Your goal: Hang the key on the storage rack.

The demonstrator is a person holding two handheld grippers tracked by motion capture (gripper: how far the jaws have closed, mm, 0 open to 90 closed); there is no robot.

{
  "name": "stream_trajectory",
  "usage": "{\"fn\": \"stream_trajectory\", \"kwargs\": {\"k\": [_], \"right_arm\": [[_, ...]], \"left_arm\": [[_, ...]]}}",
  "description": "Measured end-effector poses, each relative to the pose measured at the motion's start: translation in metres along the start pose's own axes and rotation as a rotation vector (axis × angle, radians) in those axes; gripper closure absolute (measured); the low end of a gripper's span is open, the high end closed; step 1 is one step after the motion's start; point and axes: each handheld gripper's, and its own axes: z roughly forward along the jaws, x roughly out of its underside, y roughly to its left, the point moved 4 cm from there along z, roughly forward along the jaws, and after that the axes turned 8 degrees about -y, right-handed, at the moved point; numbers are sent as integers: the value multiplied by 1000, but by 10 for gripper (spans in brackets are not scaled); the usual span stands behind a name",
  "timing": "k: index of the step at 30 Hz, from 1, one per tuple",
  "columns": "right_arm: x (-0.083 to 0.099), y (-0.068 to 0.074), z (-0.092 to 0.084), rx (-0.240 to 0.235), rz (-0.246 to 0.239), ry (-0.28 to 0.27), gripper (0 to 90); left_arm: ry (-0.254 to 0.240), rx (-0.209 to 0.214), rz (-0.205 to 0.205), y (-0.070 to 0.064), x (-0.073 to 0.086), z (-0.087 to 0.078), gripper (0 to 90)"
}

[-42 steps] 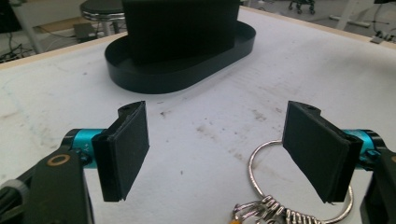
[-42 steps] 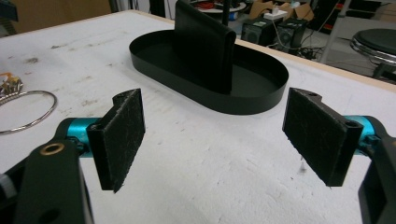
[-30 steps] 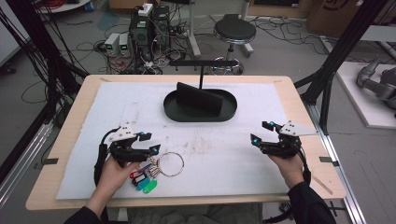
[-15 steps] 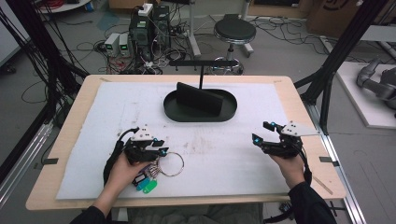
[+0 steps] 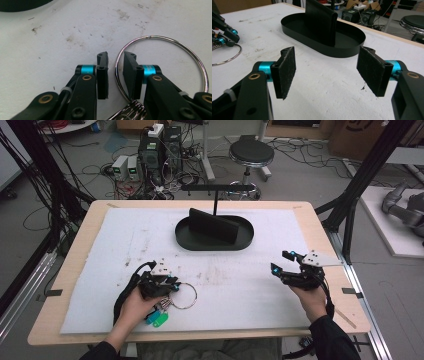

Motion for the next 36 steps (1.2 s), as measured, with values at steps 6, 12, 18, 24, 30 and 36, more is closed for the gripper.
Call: {"fn": "stream_trajectory", "kwargs": {"k": [6,12,18,24,30,36], "right_arm": [[0,1,1,-3,-12,-1,316],[0,2,1,-6,-6,0,317],[0,1,1,-5,-2,-3,317],[0,2,1,-4,-4,-5,317],[0,2,2,-4,-5,-3,317],[0,1,2,-4,-6,-4,317]], "left_arm": [[-21,-7,-4,-4,2,0,858],[-34,-20,-5,-3,-1,-3,860],[-121,-58,-12,3,-10,-19,863],[-215,-104,15,1,-20,-35,864],[-271,-109,61,-8,-27,-43,864],[-298,-79,84,-17,-28,-48,863]]}}
